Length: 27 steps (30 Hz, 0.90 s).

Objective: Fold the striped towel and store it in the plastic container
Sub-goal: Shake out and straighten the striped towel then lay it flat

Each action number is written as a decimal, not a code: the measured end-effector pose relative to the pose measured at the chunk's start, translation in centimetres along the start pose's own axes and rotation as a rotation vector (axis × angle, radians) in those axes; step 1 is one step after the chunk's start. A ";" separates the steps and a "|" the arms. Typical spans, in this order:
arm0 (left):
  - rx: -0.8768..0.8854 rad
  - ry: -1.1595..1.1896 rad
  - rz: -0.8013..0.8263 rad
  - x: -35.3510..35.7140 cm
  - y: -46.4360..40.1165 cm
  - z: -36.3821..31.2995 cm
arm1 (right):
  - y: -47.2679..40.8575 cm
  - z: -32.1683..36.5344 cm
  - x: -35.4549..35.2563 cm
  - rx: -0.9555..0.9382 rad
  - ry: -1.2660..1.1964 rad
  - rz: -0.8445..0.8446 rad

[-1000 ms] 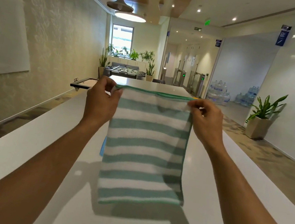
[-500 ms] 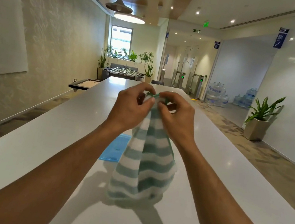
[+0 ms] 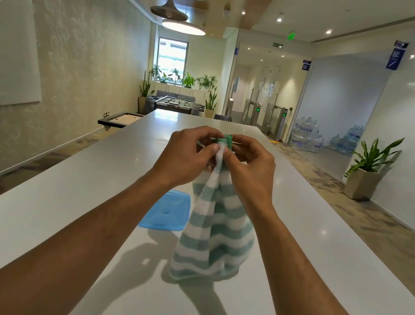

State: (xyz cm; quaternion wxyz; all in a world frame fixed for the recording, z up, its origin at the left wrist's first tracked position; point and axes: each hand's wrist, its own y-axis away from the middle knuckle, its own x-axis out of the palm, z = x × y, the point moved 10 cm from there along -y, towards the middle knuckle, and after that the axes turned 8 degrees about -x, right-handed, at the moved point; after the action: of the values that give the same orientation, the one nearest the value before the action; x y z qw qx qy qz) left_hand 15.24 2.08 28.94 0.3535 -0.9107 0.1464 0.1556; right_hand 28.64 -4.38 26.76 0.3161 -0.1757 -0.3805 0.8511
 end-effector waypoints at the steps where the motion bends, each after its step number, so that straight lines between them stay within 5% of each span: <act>1: 0.015 -0.014 -0.013 -0.1 0.0 -0.2 | 0.0 0.0 0.0 -0.005 -0.003 0.002; 13: 0.136 -0.259 -0.135 -0.3 -0.2 -1.7 | 0.1 0.0 0.5 0.016 -0.024 0.047; 27: 0.215 -0.364 0.010 0.3 -0.3 -1.4 | 0.5 -1.1 0.7 0.111 -0.117 0.067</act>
State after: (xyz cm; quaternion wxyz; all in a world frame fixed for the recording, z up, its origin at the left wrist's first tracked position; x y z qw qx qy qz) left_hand 15.85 1.26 29.97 0.4683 -0.8240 0.1007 0.3027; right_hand 28.51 -3.56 25.67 0.2741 -0.1205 -0.3443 0.8898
